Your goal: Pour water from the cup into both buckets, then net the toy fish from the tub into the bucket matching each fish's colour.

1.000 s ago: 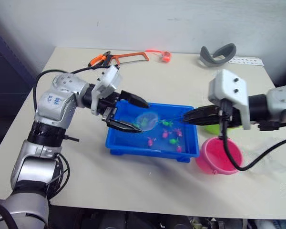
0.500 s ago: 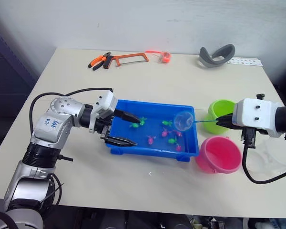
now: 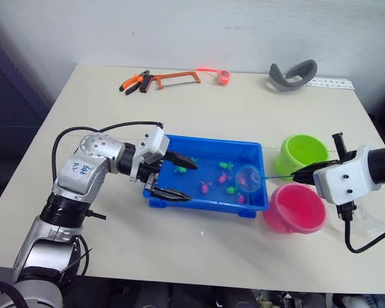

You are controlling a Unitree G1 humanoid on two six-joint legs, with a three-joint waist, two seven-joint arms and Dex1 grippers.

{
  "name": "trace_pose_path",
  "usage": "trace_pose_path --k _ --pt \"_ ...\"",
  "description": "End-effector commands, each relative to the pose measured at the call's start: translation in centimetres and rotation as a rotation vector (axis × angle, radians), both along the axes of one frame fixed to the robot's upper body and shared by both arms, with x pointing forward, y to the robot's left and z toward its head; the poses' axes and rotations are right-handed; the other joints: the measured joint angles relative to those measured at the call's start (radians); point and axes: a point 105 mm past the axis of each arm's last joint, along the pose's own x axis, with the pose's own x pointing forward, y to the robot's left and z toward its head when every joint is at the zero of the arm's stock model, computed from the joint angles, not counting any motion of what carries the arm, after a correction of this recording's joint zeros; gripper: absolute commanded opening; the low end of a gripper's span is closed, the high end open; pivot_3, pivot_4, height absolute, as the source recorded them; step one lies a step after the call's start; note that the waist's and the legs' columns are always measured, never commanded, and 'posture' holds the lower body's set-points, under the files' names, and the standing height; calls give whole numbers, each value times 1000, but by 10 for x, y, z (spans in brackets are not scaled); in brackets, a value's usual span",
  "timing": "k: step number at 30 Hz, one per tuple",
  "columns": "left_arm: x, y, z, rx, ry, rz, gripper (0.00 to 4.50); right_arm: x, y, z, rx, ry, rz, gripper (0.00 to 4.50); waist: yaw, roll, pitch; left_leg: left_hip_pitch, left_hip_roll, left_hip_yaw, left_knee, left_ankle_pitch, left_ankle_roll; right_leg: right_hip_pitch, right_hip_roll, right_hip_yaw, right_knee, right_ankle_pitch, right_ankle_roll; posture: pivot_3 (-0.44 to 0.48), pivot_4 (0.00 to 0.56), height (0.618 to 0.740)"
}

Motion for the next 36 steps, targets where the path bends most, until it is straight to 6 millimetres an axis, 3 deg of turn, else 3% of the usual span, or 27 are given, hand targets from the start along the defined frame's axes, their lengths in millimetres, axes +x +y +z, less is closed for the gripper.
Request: trace_pose_path --k 1,7,14,22,36 --pt "-4 -3 11 3 -63 -30 4480 0 -1 -5 -143 -59 126 0 0 0 0 0 0 0 0 0 0 0 0 0 0 0 0 0 150 740" --pt "-4 -2 11 4 -70 -21 4480 3 -1 -11 -192 -80 183 0 -1 0 0 1 0 0 0 0 0 0 0 0 0 0 0 0 150 740" --pt "-5 -4 13 -5 -78 -19 4480 11 12 -9 -176 -136 250 0 -1 0 0 1 0 0 1 0 0 1 0 0 0 0 0 0 150 740" --pt "-4 -3 14 -10 -84 -14 4480 20 5 -15 -299 -177 336 0 -2 1 0 1 0 0 1 0 0 1 -1 0 0 0 0 0 150 740" --pt "-3 -2 15 -10 -86 -8 4480 -5 22 -20 38 73 140 0 0 1 0 3 1 -4 1 0 0 5 -1 -1 -2 0 0 0 150 740"
